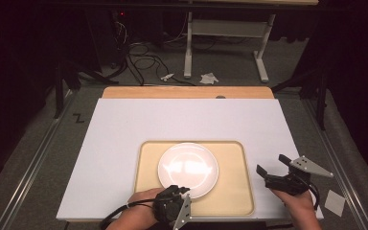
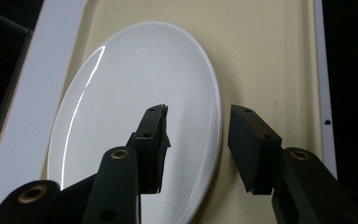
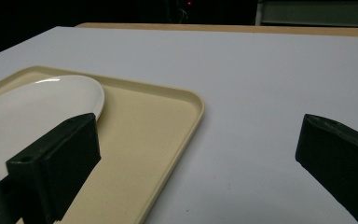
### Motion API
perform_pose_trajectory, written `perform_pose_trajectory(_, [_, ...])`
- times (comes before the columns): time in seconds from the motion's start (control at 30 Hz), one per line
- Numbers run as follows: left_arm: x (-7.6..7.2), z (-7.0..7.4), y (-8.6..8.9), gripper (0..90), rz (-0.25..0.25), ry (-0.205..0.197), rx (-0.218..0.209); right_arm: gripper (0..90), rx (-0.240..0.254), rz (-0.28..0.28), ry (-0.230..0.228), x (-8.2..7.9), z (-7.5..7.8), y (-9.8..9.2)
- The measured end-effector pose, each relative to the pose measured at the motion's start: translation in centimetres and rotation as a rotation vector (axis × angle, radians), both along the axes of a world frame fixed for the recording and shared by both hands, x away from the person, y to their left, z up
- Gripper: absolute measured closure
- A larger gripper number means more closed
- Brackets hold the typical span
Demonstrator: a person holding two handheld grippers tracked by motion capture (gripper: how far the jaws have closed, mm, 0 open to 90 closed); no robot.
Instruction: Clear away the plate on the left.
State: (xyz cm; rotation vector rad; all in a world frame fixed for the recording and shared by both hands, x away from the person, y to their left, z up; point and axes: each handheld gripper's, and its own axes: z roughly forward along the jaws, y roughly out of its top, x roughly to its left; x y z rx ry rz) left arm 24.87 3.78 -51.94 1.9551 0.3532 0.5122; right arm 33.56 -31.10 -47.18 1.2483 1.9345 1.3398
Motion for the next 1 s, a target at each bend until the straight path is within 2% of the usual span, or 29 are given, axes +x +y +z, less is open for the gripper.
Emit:
perform_pose_trajectory(0.1, [0.0, 0.2, 0.1, 57.4, -0.004, 0.004, -0.017, 0.5, 0.0, -0.002, 0.007, 0.1, -0.1, -0.1])
perform_pose_trajectory(0.13, [-0.1, 0.3, 0.1, 57.3, -0.001, 0.007, -0.036, 0.5, -0.001, -0.001, 0.008, 0.1, -0.2, 0.0])
perform_pose_trajectory(0.2, [0.1, 0.6, 0.4, 57.1, 0.004, 0.008, -0.039, 0.5, -0.002, 0.001, 0.006, 0.1, -0.2, 0.0])
perform_pose_trajectory(0.23, [0.1, 0.7, 0.4, 57.1, 0.012, 0.01, -0.066, 0.5, -0.001, 0.0, 0.008, 0.1, -0.2, 0.0])
perform_pose_trajectory(0.3, [0.4, 1.0, 0.8, 57.3, 0.027, -0.007, -0.078, 0.5, -0.003, -0.001, 0.007, 0.1, -0.1, 0.0])
perform_pose_trajectory(0.33, [0.6, 1.2, 1.0, 57.3, 0.041, 0.007, -0.111, 0.5, -0.003, 0.0, 0.006, 0.1, -0.1, 0.0])
perform_pose_trajectory(0.43, [1.4, 1.9, 1.9, 57.3, 0.074, 0.023, -0.164, 0.5, -0.01, 0.003, 0.003, 0.2, -0.1, 0.1])
perform_pose_trajectory(0.6, [2.4, 2.6, 3.4, 55.5, 0.144, 0.042, -0.239, 0.5, -0.02, 0.009, 0.002, 0.1, -0.1, 0.3])
perform_pose_trajectory(0.7, [3.3, 3.0, 4.4, 53.1, 0.195, 0.069, -0.296, 0.5, -0.019, 0.007, -0.001, 0.1, 0.0, 0.3])
perform_pose_trajectory(0.8, [4.2, 3.3, 5.8, 49.2, 0.255, 0.091, -0.35, 0.5, -0.021, 0.009, 0.0, 0.1, -0.1, 0.2])
perform_pose_trajectory(1.0, [5.6, 3.9, 8.7, 36.1, 0.376, 0.121, -0.46, 0.5, -0.019, 0.009, 0.0, 0.2, 0.0, 0.2])
